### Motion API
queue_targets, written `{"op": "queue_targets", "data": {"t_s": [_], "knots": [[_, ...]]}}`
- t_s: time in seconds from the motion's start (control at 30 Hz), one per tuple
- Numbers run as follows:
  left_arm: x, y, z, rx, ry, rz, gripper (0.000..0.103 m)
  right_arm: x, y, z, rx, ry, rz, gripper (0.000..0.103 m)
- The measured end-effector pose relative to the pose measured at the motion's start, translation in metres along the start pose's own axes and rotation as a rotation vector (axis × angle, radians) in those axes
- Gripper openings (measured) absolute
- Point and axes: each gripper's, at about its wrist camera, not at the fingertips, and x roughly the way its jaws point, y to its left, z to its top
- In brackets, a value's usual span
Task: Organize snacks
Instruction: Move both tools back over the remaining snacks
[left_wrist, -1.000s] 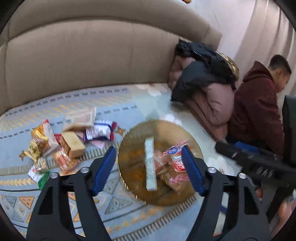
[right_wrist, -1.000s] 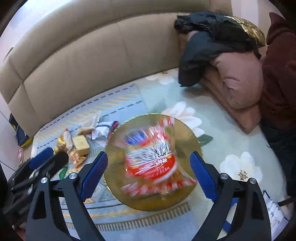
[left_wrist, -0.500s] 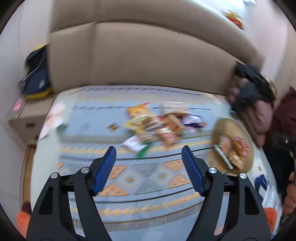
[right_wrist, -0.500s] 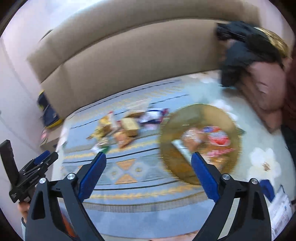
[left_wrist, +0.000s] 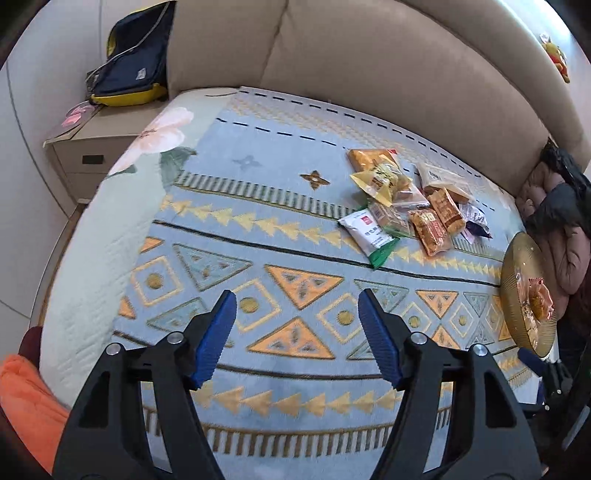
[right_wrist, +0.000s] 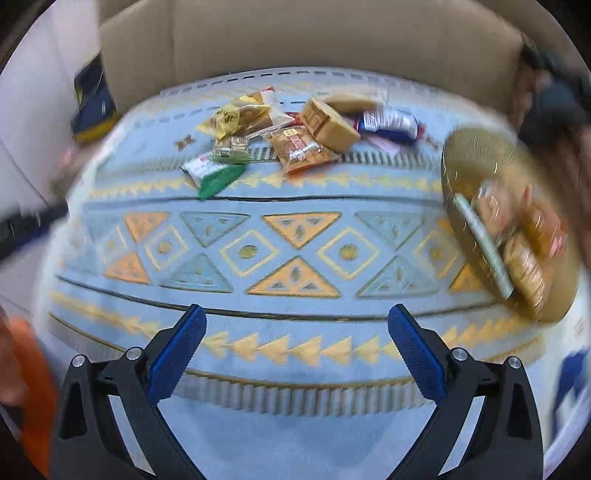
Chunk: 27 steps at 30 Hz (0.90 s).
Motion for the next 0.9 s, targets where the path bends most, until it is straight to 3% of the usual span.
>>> {"op": "queue_targets", "data": {"t_s": [0.1,0.3,0.37,0.47,0.63,0.9], "knots": [[0.015,-0.016,-0.003,0.047,0.030,-0.012,0.068,0.006,-0.004,0.003,0.014,0.000,0.024,0.098],[0.045,-0.044,-0.004,0.090,0.118,-0.053,0.070,0.026,-0.025,0.004,0.131,0.110,0.116,0.098],[0.056,-0.049,0.002,0.074,0.142,-0.067,0.073,0.035,-0.040,0.020,0.212,0.176,0.170,0.098],[0.075,-0.059,0.015,0.064,0.161,-0.061,0.074,0.046,-0.057,0.066,0.281,0.194,0.229,0.098],[0.108,-0.083,0.034,0.137,0.152,-0.011,0.078,0.084,-0.043,0.134,0.145,0.120,0.191,0.098],[0.168,-0.105,0.050,0.310,0.177,0.070,0.082,0.144,-0.038,0.127,0.092,0.079,0.256,0.097]]}}
